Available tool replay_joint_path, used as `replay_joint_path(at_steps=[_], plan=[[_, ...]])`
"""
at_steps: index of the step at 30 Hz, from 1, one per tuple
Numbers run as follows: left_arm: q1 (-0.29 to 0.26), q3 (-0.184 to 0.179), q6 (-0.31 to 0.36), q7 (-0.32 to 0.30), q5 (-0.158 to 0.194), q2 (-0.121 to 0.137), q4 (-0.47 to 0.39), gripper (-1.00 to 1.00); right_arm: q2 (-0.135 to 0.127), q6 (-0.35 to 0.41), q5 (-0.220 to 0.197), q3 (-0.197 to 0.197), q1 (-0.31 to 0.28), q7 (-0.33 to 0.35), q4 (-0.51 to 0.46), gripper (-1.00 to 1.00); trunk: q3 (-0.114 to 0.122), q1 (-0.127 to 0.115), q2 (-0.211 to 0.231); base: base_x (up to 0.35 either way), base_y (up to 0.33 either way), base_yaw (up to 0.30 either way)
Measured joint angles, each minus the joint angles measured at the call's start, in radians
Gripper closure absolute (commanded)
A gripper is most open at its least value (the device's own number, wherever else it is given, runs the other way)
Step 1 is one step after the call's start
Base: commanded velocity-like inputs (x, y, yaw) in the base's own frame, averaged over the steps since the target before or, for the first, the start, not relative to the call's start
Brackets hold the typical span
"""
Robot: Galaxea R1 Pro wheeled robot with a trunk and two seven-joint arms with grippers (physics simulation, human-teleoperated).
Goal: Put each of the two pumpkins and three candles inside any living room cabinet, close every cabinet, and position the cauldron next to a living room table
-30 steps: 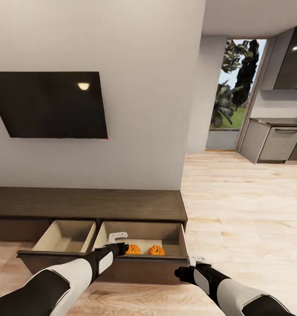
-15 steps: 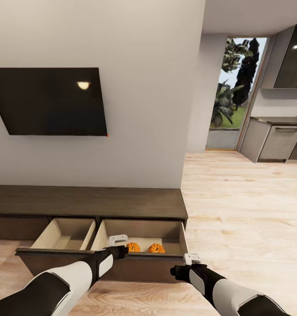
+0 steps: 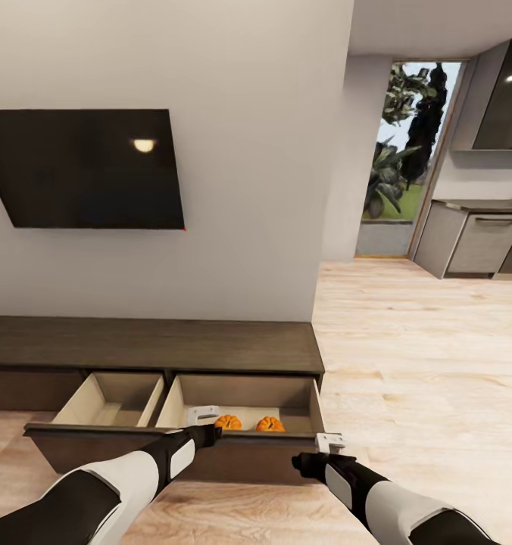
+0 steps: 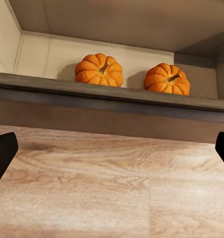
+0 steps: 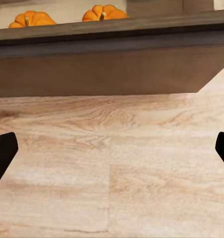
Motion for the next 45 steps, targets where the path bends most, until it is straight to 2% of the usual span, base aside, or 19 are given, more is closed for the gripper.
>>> replay_joint_path(at_steps=[3,4,13,45], plan=[[0.0,0.0,-0.001,-0.001,0.0,0.0,0.0,-1.0,0.021,-0.039,0.0,0.036,0.001,0.001,0.003,-1.0,-0.009,0.012,-0.021,0.0,0.0,0.0],[0.0,0.0,-0.001,-0.001,0.0,0.0,0.0,-1.0,0.036,-0.05,0.001,0.066,0.003,0.001,0.011,-1.0,-0.013,0.015,-0.028,0.0,0.0,0.0],[0.001,0.0,-0.002,-0.001,0.0,-0.003,0.0,-1.0,0.043,-0.103,0.002,0.107,0.024,0.0,0.029,-1.0,-0.041,0.05,-0.091,0.0,0.0,0.0],[0.002,0.0,-0.004,-0.001,0.0,-0.005,0.0,-1.0,0.043,-0.106,0.0,0.118,0.024,0.0,0.028,-1.0,-0.141,0.173,-0.315,0.0,0.0,0.0]])
